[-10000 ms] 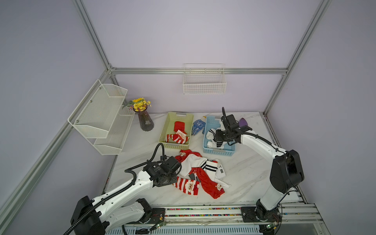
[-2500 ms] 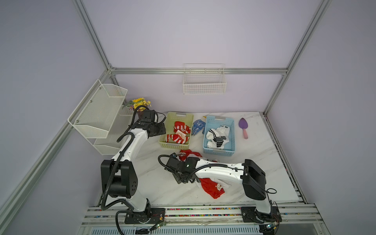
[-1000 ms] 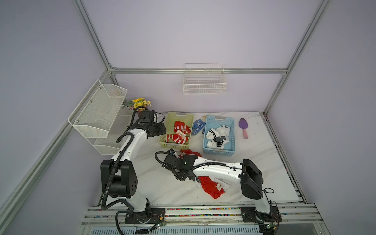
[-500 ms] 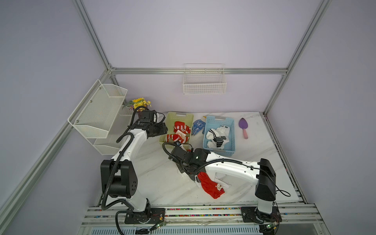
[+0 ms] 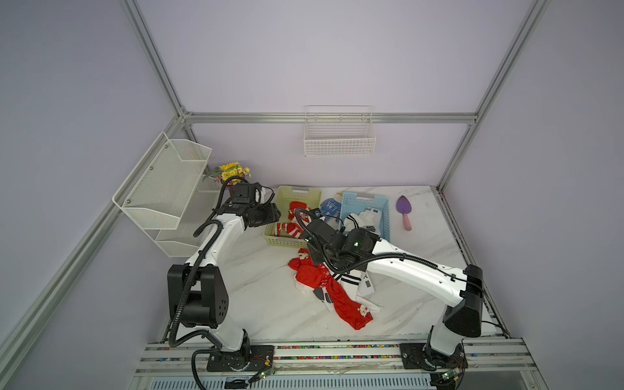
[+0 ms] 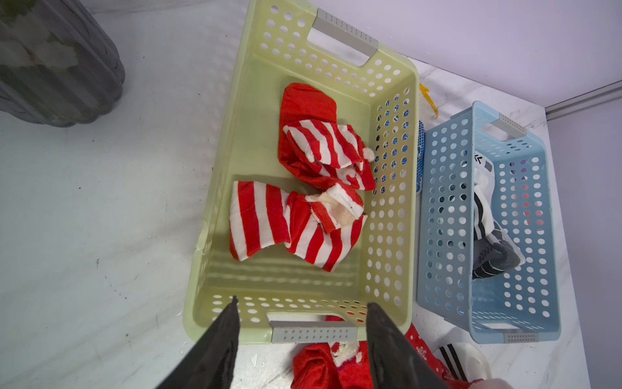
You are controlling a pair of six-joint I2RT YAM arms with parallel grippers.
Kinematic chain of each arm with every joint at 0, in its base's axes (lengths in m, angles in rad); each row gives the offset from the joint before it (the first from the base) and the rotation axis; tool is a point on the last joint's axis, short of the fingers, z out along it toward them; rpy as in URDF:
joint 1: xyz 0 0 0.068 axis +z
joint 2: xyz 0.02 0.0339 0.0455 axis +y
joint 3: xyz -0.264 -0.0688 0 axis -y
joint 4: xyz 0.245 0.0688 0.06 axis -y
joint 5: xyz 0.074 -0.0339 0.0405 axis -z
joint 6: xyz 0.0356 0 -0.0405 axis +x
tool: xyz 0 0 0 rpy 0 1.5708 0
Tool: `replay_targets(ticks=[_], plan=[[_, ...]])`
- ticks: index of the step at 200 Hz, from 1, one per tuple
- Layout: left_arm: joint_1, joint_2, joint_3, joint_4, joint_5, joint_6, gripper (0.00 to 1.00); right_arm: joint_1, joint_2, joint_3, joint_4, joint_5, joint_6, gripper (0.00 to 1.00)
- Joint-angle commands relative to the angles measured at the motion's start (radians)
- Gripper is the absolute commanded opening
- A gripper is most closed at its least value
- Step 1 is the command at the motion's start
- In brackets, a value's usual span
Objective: Sort the socks into the basket by color
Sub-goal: Pick up the sock at the center of the board, then place the sock in the bin.
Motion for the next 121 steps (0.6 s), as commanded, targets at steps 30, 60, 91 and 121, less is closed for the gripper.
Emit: replay_targets(ticks=[30,60,91,121], plan=[[0.002,0.038,-0.029,0.035,0.049,-0.016,0.59,-0.057,-0.042,0.089,-0.002,0.051,-0.06,0.09],[-0.001,0.035,-0.032,0.037,0.042,-0.017,0.59,-0.09,-0.05,0.127,-0.001,0.062,-0.094,0.08],[-0.013,0.005,-0.05,0.061,0.031,-0.019,0.59,-0.133,-0.058,0.169,0.0,0.069,-0.131,0.09],[-0.037,-0.024,-0.063,0.076,0.008,-0.009,0.59,-0.176,-0.055,0.206,0.002,0.071,-0.167,0.09]])
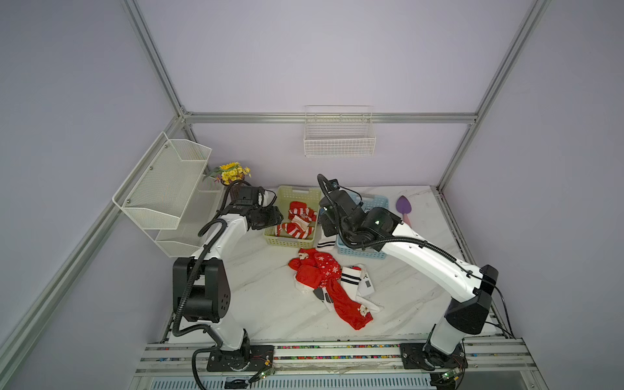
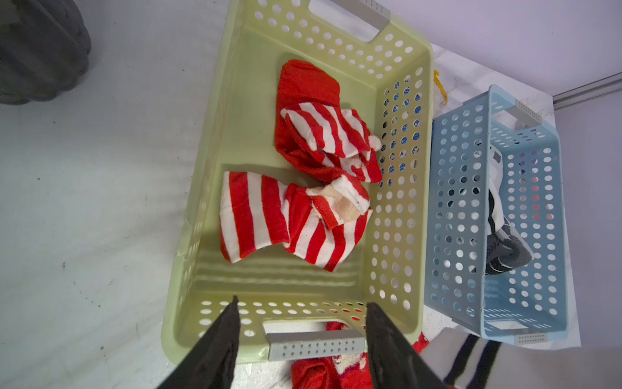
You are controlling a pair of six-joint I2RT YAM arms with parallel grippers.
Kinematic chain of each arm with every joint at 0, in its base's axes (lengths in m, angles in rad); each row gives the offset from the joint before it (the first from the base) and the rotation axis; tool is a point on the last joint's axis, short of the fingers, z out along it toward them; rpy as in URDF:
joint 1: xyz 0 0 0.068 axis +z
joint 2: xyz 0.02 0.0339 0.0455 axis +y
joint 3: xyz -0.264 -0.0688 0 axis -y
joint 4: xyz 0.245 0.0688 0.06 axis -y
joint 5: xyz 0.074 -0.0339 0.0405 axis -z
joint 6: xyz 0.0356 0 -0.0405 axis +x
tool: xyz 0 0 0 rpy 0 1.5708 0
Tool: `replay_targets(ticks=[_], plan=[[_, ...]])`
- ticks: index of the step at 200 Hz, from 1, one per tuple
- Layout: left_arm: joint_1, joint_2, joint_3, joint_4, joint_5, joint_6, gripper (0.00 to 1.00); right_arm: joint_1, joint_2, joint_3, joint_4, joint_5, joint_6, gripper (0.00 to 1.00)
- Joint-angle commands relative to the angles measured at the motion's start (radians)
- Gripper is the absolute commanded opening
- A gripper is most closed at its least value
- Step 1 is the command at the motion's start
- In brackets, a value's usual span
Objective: Sort the socks into the basket by color
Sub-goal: Place the sock in the bin.
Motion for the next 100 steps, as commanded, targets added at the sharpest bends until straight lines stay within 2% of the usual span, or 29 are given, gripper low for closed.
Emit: replay_targets(ticks=[1,50,100], plan=[[-0.025,-0.066,-0.027,0.041,-0.014,-0.001,0.59,-0.035,-0.032,0.045,0.005,0.029,-0.046,0.09],[-0.059,-0.091,-0.028,0.045,-0.029,0.014,0.59,-0.104,-0.019,0.075,0.006,0.036,-0.09,0.08],[-0.083,-0.111,-0.029,0.047,-0.038,0.018,0.59,-0.162,-0.03,0.036,0.018,0.018,-0.098,0.08]])
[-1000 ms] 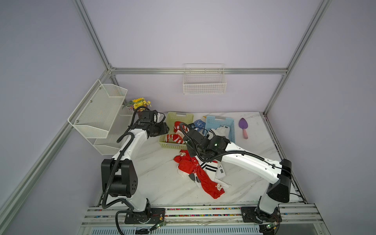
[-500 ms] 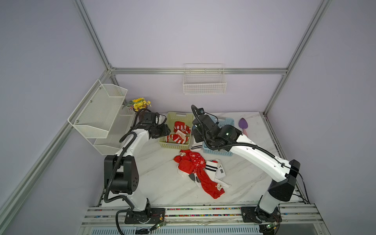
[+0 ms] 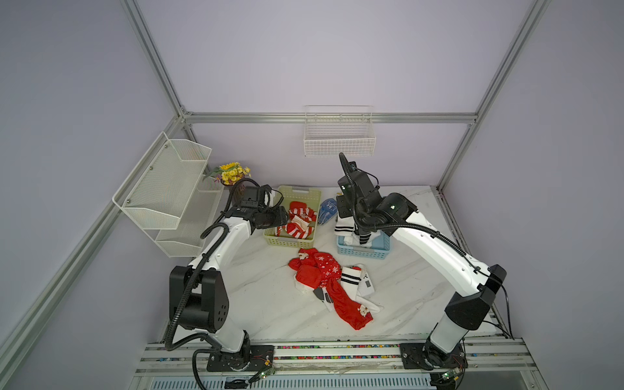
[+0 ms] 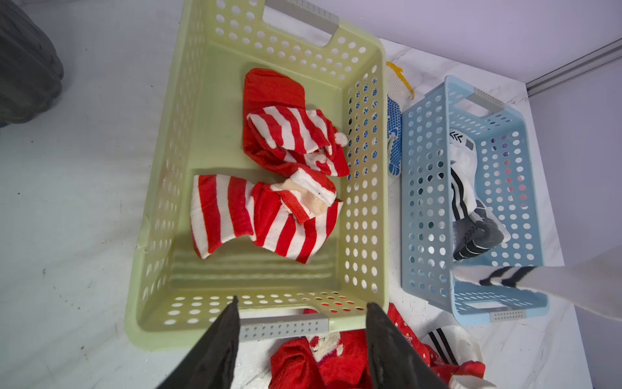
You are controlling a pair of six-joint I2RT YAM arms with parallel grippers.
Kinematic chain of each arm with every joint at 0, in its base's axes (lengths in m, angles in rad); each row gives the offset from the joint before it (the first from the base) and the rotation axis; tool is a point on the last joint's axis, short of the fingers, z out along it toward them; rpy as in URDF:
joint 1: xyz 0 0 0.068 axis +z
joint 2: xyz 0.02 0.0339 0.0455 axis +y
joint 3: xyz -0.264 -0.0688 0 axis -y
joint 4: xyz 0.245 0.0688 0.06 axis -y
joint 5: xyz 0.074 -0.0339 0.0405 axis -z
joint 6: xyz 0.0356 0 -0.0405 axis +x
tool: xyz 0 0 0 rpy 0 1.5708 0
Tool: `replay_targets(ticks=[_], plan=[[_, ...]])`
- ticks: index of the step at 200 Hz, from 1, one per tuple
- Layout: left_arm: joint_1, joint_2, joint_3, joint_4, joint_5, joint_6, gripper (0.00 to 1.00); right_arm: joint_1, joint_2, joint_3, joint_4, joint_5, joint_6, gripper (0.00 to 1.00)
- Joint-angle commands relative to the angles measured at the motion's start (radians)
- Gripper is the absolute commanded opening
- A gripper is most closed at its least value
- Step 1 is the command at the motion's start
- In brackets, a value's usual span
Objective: Sort the socks into the basket by color
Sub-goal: Place the sock in the bin.
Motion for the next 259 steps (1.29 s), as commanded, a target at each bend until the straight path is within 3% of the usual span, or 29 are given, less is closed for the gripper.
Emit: replay_targets(ticks=[1,161,259], plan=[[-0.014,-0.037,-0.017,0.036,-0.008,0.016,0.59,-0.022,-0.029,-0.015,0.017,0.004,-0.018,0.08],[-0.052,-0.055,-0.023,0.035,-0.046,0.035,0.6,-0.122,-0.01,-0.162,0.088,-0.086,0.032,0.08],[-0.058,-0.046,-0.026,0.035,-0.063,0.044,0.6,-0.269,0.111,-0.214,0.234,-0.167,0.007,0.07]])
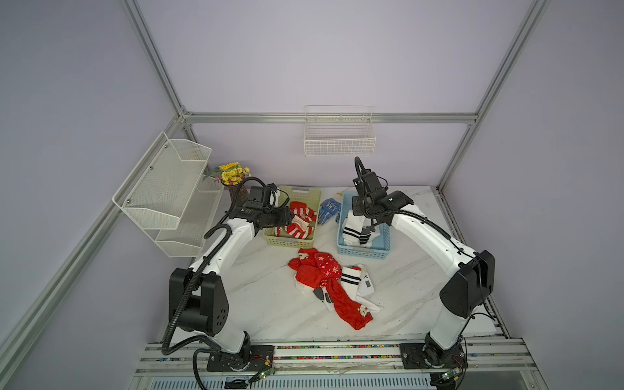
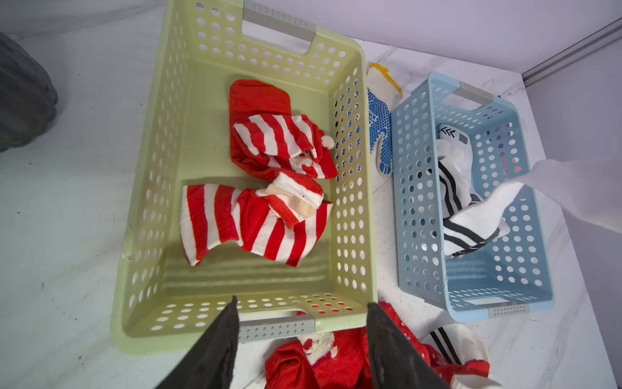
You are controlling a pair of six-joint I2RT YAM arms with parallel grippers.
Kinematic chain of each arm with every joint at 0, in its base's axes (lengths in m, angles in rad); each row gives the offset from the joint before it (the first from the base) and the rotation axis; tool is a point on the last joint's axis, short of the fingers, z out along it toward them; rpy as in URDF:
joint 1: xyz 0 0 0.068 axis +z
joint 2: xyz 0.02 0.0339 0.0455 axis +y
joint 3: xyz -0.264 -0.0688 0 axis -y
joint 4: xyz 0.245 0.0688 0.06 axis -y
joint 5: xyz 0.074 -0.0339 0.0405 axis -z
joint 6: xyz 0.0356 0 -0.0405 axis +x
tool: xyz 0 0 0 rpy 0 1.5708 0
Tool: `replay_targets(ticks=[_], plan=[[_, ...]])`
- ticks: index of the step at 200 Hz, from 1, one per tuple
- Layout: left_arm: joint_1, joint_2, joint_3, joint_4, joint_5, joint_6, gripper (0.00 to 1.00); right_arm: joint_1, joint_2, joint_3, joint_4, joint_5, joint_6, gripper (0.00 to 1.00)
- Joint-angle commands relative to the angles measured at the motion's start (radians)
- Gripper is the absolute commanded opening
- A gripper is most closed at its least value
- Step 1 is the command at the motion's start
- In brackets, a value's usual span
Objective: Sort the socks into the basket by color
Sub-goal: Place the sock in the bin.
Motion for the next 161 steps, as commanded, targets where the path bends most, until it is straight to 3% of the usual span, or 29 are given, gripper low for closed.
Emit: replay_targets(ticks=[1,65,161], plan=[[-0.007,-0.029,-0.026,0.023,-0.013,0.018,0.6,-0.029,0.031,-0.011,0.093,-0.036,-0.011,0.07],[-0.008,-0.014,-0.027,0.023,-0.011,0.019,0.6,-0.063,0.124,-0.016,0.151,-0.099,-0.005,0.07],[-0.013,-0.005,-0.025,0.023,-0.004,0.018,0.6,-0.062,0.083,-0.18,0.203,-0.183,0.068,0.07]])
